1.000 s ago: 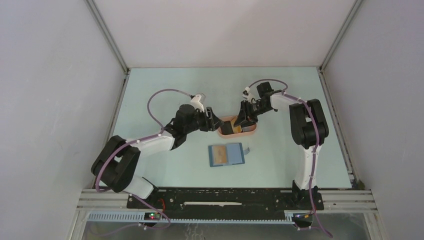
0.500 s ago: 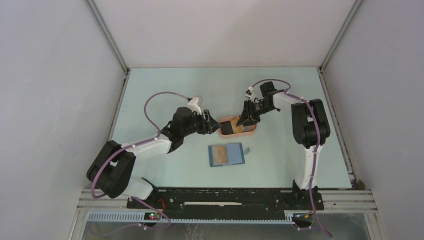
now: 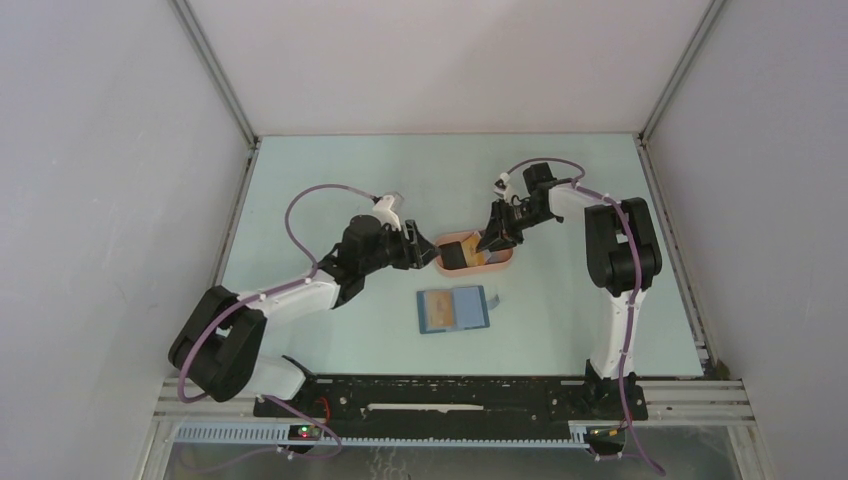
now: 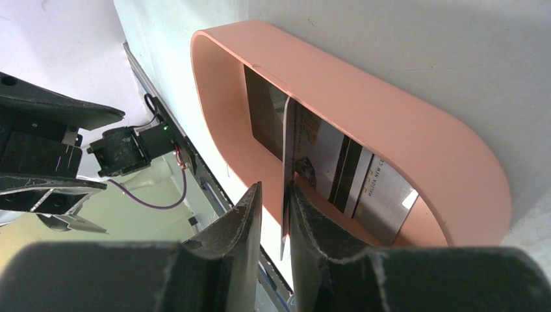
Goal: Put the credit cards into the card holder
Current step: Pick up the credit card from the storage box, then insert the credit card into the card holder.
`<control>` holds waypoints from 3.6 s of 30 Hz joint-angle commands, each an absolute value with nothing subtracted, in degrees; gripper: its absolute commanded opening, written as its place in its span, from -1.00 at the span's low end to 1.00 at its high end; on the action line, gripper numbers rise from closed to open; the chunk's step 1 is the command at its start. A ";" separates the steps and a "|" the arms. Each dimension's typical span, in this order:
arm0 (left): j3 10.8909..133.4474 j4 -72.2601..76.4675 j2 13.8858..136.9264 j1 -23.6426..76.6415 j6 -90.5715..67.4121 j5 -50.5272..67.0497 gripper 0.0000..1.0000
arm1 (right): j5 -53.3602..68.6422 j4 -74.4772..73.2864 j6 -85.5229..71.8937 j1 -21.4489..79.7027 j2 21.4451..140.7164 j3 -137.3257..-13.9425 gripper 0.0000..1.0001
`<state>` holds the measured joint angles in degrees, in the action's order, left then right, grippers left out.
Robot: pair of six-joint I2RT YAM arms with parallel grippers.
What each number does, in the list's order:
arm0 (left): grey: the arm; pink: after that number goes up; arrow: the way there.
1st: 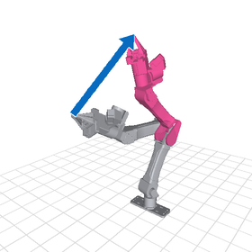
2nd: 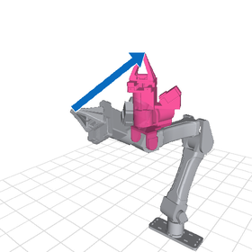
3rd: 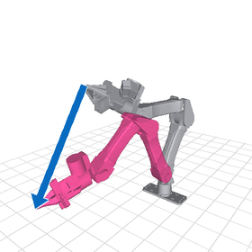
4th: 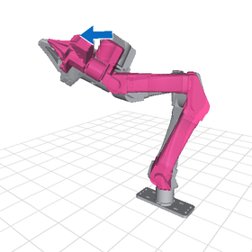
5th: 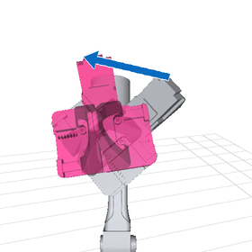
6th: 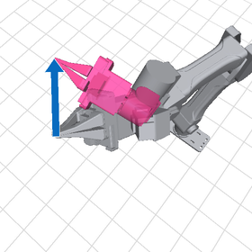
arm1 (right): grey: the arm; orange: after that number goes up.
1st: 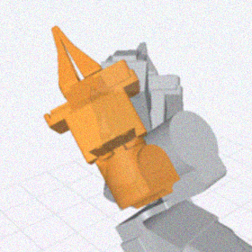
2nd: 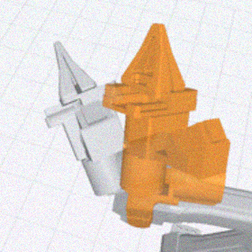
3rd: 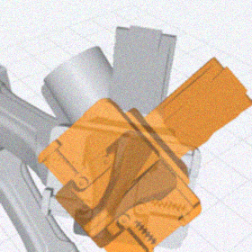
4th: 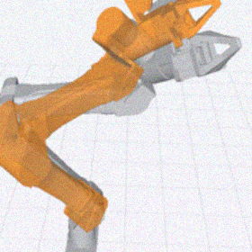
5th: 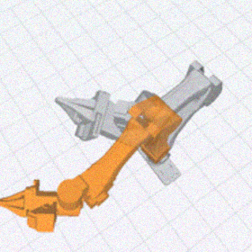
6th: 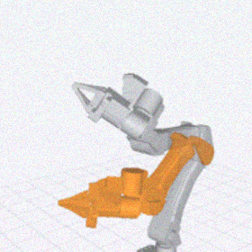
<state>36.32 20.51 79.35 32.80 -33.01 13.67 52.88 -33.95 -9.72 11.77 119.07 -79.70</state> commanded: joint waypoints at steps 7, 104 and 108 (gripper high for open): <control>34.55 21.41 77.05 32.34 -32.08 13.12 0.19 | 53.86 -35.09 -8.66 10.77 116.19 -81.91 -0.43; 25.31 79.68 77.08 43.33 -54.01 24.21 -0.93 | 77.93 -33.32 15.02 19.00 76.91 -63.94 -1.00; 24.82 79.29 76.54 43.12 -53.63 24.54 -1.00 | 77.22 -34.00 16.01 19.09 77.07 -64.07 -0.84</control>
<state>22.55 77.10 76.86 43.05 -54.06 23.22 76.99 -33.45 13.82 18.44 76.84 -64.01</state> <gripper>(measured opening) 0.010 0.017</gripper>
